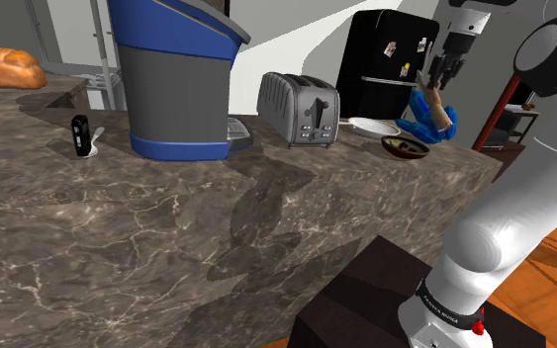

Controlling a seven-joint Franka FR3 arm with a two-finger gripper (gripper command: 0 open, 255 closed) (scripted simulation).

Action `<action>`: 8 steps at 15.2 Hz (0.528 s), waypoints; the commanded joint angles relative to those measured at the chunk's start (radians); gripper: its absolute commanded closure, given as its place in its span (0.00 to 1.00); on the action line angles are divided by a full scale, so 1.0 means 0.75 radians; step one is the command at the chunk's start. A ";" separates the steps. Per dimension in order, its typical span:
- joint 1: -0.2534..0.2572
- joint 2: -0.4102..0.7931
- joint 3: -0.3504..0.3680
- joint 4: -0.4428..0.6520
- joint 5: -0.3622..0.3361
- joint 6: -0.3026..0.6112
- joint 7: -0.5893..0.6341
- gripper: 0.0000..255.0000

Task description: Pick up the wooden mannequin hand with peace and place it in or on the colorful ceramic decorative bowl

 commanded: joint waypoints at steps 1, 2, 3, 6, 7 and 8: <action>0.002 -0.023 0.006 -0.059 -0.013 0.041 0.008 1.00; 0.002 -0.034 0.009 -0.088 -0.020 0.061 0.012 1.00; 0.003 -0.044 0.012 -0.116 -0.025 0.081 0.016 1.00; 0.003 -0.072 0.020 -0.198 -0.041 0.139 0.027 1.00; 0.003 -0.080 0.022 -0.224 -0.046 0.159 0.031 1.00; 0.002 -0.088 0.023 -0.250 -0.050 0.178 0.034 1.00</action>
